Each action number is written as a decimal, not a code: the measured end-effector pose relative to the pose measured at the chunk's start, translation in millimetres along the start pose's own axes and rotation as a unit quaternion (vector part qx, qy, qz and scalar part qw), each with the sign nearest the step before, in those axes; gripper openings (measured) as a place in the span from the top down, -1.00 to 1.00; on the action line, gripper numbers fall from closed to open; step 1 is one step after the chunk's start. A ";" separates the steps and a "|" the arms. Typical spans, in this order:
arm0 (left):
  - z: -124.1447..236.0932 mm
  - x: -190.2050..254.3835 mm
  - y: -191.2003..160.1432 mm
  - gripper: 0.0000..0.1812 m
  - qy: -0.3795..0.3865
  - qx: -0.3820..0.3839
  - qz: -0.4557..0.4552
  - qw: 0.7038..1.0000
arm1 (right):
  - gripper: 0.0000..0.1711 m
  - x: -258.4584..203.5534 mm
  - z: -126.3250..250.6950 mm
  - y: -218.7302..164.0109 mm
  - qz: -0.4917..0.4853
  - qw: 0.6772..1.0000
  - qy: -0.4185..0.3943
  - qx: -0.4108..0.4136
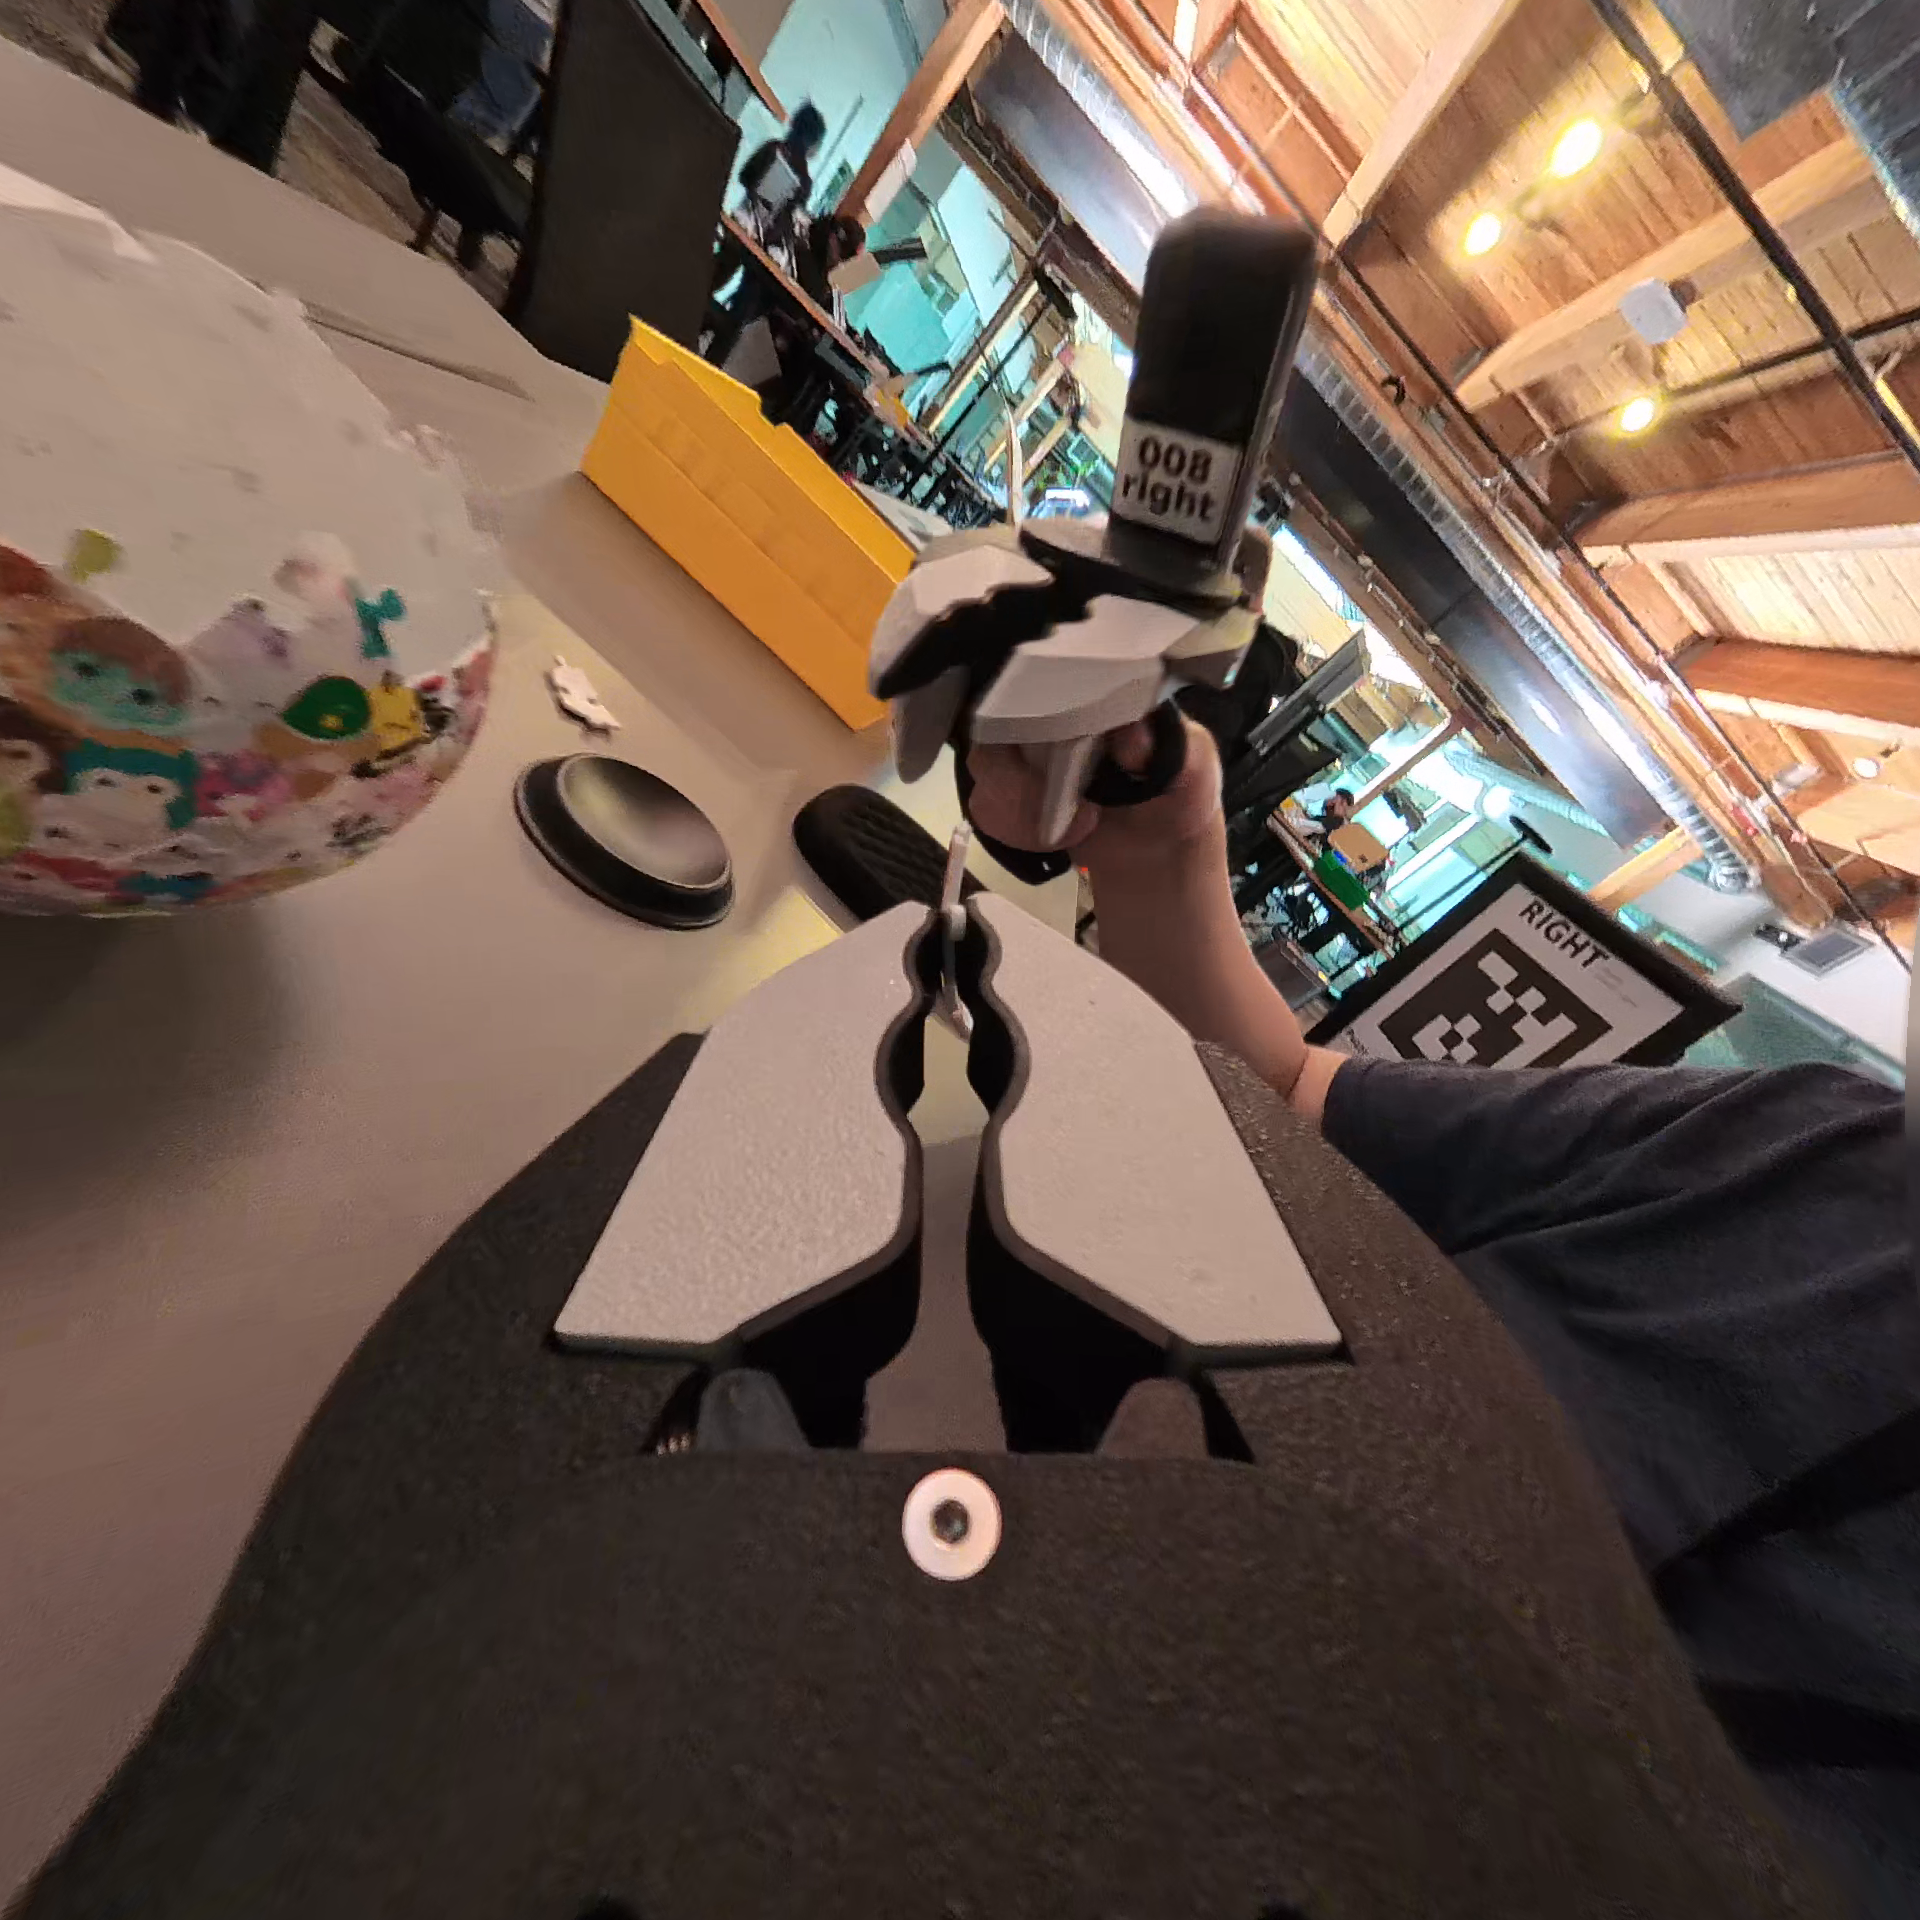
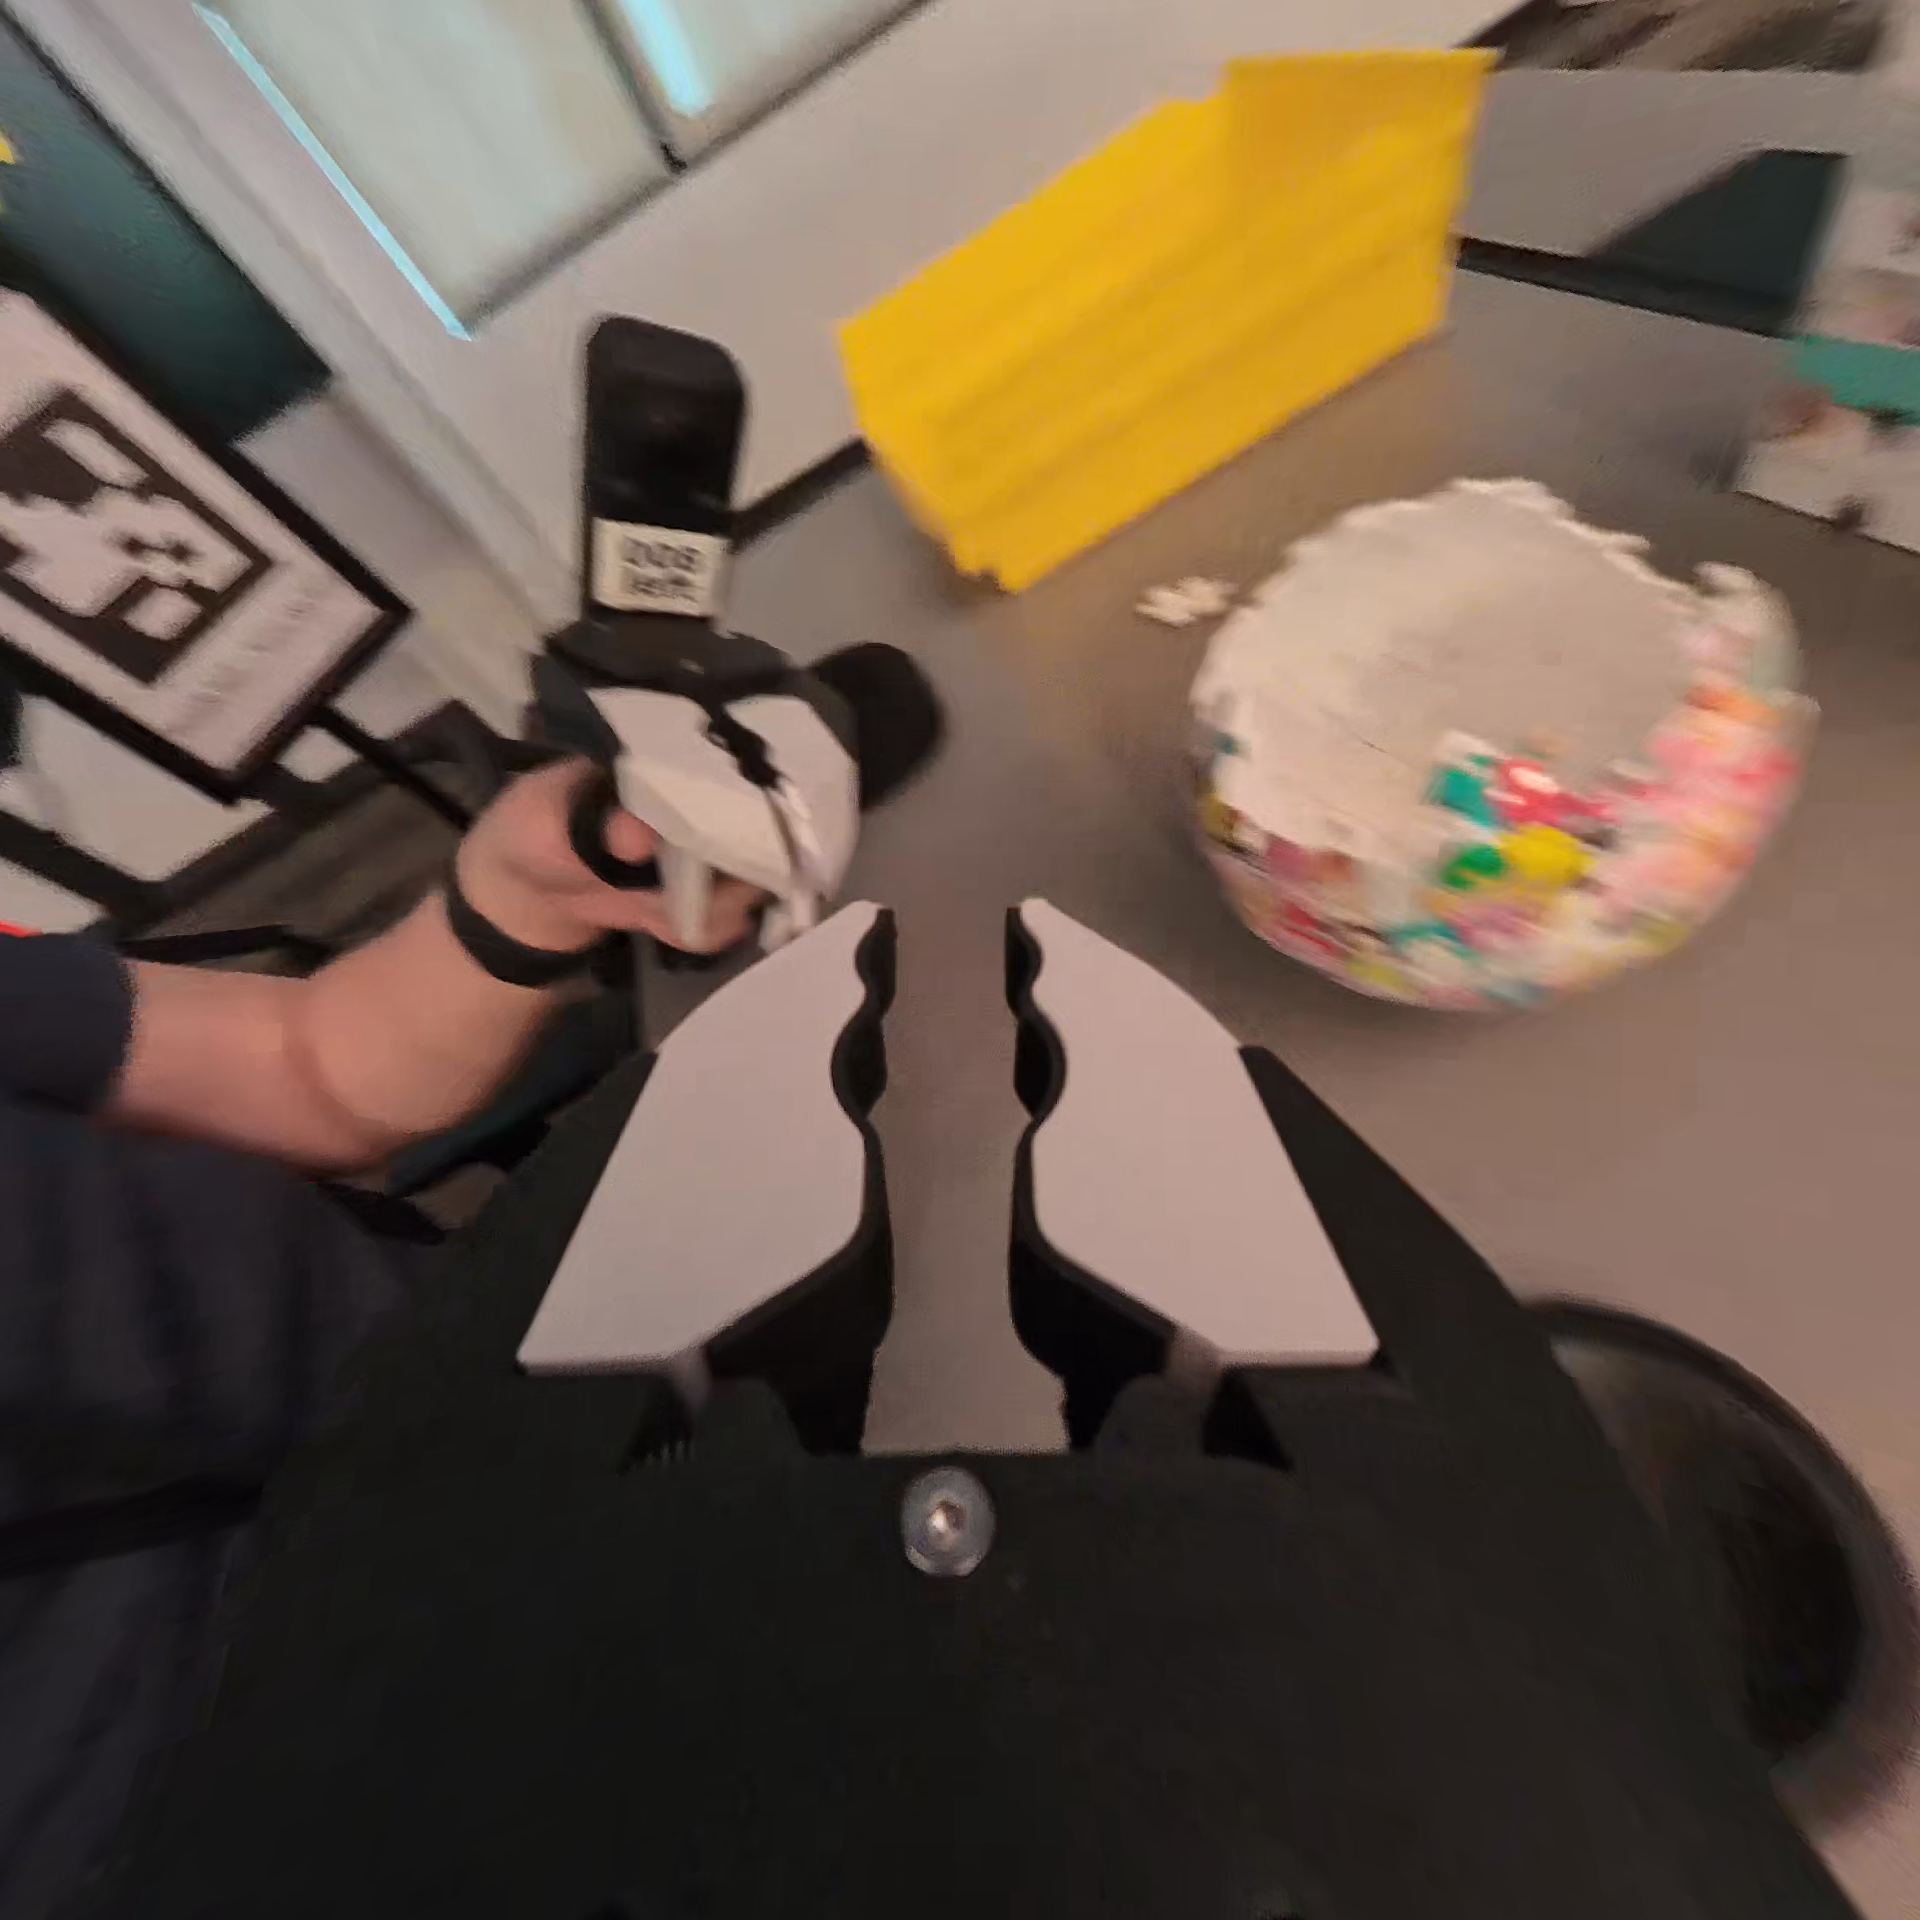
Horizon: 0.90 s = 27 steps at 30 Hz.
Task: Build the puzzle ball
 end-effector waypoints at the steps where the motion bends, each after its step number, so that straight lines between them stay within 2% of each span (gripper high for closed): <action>1: -2.0 2.2 -1.0 0.98 0.002 -0.003 -0.005 1.000 | 0.75 -7.0 -9.2 3.7 -0.007 1.000 0.024 0.005; 4: -2.7 5.9 -1.3 0.98 0.010 0.002 -0.010 1.000 | 0.77 -15.9 -27.2 3.0 -0.017 0.998 0.062 -0.019; 5: -1.5 5.9 -1.1 0.98 0.013 0.004 -0.015 1.000 | 0.86 -16.9 -28.9 3.6 -0.017 0.998 0.067 -0.010; 8: 0.5 7.2 -1.9 0.98 0.007 -0.004 -0.014 1.000 | 0.93 -17.8 -31.0 3.0 -0.032 0.994 0.103 0.000; 10: 1.0 7.7 -2.0 0.98 0.009 -0.002 -0.016 1.000 | 0.84 -17.5 -30.4 3.1 -0.043 0.993 0.114 0.004; 14: -2.3 8.7 -3.1 0.98 0.007 -0.012 -0.021 1.000 | 0.79 -17.7 -34.0 0.9 -0.036 0.992 0.117 -0.012; 16: -4.6 7.4 -4.1 0.97 0.014 -0.021 -0.028 0.999 | 0.96 -20.6 -36.4 -0.9 -0.029 0.990 0.136 -0.019; 19: -5.7 7.3 -6.9 0.84 0.003 -0.037 -0.020 0.999 | 0.97 -16.5 -32.2 0.4 -0.033 0.992 0.118 -0.002; 27: -19.4 -0.1 -7.6 0.97 0.009 -0.051 -0.020 0.998 | 0.96 -14.0 -26.6 -4.2 -0.019 0.991 0.128 -0.017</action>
Point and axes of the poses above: each gripper's, where its closed fingertips meet, z back along the fingers, y out of its top, x = y × z across the jaws, the point moved 8 cm from there along z, back along the fingers, and after that the axes turned 13 degrees about z, right-handed, at the moved point
